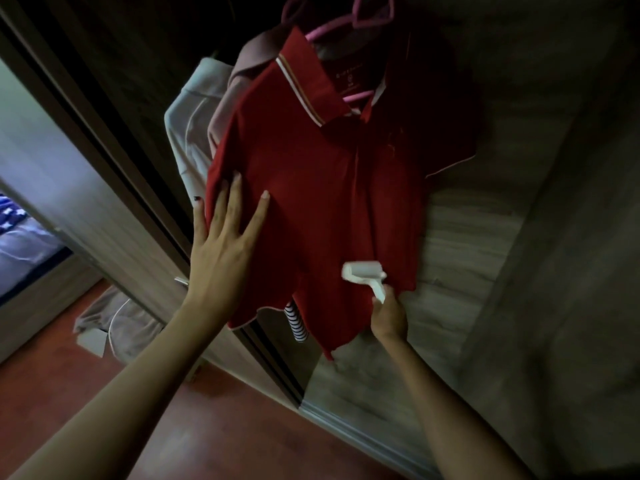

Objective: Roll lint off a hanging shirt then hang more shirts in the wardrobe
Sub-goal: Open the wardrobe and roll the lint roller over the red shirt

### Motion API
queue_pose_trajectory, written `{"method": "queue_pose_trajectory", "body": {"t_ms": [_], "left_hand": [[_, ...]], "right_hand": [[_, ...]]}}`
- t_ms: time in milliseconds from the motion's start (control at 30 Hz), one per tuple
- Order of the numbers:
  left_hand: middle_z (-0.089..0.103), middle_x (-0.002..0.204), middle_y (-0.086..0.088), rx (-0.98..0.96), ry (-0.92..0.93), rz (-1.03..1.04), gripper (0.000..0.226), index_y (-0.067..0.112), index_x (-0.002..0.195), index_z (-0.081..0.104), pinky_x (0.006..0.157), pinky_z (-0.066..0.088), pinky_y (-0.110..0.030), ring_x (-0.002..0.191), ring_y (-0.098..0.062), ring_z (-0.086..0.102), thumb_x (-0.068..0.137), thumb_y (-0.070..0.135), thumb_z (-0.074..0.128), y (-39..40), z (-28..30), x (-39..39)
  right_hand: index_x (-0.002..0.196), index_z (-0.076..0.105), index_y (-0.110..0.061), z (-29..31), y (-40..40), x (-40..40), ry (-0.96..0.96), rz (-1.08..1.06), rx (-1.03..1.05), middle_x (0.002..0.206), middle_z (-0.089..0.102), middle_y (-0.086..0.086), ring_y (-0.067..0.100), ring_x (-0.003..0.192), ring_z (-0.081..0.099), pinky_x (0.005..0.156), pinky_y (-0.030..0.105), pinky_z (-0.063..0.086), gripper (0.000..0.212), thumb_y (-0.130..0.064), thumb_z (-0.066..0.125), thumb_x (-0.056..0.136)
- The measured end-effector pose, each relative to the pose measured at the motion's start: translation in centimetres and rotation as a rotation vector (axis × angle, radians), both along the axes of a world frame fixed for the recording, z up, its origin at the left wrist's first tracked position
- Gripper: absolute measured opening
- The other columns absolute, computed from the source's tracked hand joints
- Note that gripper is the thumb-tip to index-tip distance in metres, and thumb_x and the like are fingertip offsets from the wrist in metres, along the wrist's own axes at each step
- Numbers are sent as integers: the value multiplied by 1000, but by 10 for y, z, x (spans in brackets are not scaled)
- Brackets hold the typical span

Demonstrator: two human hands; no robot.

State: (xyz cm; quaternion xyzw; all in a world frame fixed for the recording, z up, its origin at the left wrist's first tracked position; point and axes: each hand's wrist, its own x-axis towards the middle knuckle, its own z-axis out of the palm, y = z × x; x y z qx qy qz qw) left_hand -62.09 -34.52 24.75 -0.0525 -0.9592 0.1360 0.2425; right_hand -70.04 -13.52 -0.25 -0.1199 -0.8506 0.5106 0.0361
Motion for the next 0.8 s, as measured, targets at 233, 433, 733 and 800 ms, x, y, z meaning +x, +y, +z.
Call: {"method": "queue_pose_trajectory", "body": {"t_ms": [233,433,733,800], "left_hand": [[2,159,-20,1,-58,6,109,19,153,15,117,0,-55,145,-38,13,68,28,82,-1,-9,10],[3,159,-21,20,-27,21,116,17,153,16,116,2,-57,145,-38,12,61,33,84,-2,10,-3],[1,159,-20,9,-68,35,126,19,153,14,117,3,-56,146,-36,10,53,40,88,-4,6,-1],[1,160,-19,12,-60,34,125,19,153,14,117,2,-55,146,-34,8,54,40,88,-5,7,-1]], "right_hand": [[139,43,-13,58,5,-11,392,-296,-154,126,60,16,29,112,58,87,26,41,42,-15,49,98],[140,39,-16,178,23,-99,640,-326,-354,126,60,7,19,109,61,82,17,44,41,-22,45,100],[135,48,-10,63,18,-74,261,-160,-183,121,63,16,33,111,60,88,31,43,38,-11,50,97],[134,48,-10,54,19,-67,216,-176,-183,120,63,15,33,110,60,85,30,42,37,-12,50,97]]}}
